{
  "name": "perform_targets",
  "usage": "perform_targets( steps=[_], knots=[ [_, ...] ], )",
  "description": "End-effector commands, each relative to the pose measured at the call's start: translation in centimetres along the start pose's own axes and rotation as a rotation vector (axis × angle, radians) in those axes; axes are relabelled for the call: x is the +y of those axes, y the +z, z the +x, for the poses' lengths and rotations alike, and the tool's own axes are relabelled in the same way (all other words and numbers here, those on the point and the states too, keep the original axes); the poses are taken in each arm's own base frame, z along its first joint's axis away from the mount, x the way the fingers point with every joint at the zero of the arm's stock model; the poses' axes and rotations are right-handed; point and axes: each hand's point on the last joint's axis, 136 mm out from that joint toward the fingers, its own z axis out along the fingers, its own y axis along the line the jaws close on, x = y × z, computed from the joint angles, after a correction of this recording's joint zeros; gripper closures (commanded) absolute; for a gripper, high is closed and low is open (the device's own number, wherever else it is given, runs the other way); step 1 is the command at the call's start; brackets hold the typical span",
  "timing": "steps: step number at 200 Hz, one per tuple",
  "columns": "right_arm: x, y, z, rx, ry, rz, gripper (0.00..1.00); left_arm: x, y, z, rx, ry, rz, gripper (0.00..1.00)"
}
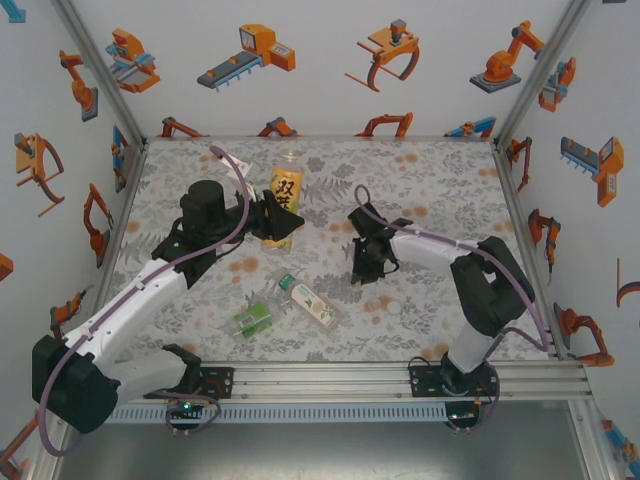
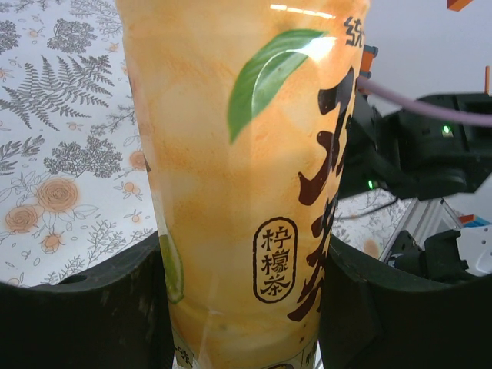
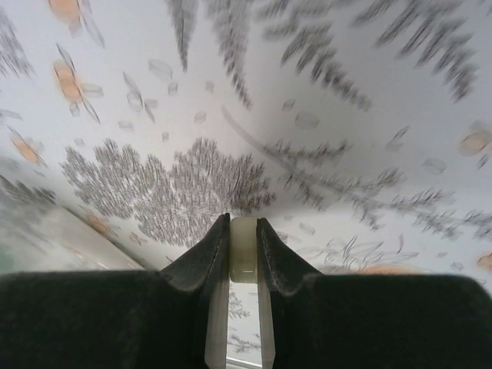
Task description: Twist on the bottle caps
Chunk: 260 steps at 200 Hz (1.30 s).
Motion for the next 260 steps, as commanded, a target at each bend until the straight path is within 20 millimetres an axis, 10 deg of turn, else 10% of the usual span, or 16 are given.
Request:
perform_targets(
  steps=[1,117,185,260],
  knots=[
    [1.6,0.0,-3.3,-0.017,0.019,-0.124,0.81,-0.1,-0.2,-0.5,-0.016,-0.009,0.0,0.9],
    [-6.1,0.3,-3.4,-0.002,0.122,0.014,0.62,0.3,-0.9,0.1,-0.007,-0.017,-0.031,0.89],
    [-4.5,0.2,-5.7,-0.018,0.073,0.064,0.52,0.2,-0.4,0.2,0.0,-0.034,-0.015,0.88],
    [-3.8,0.2,-3.9,-0.011,-0.092,0.235,0.56,0.7,0.0,0.6,0.015,-0.046,-0.023,0.87]
  ],
)
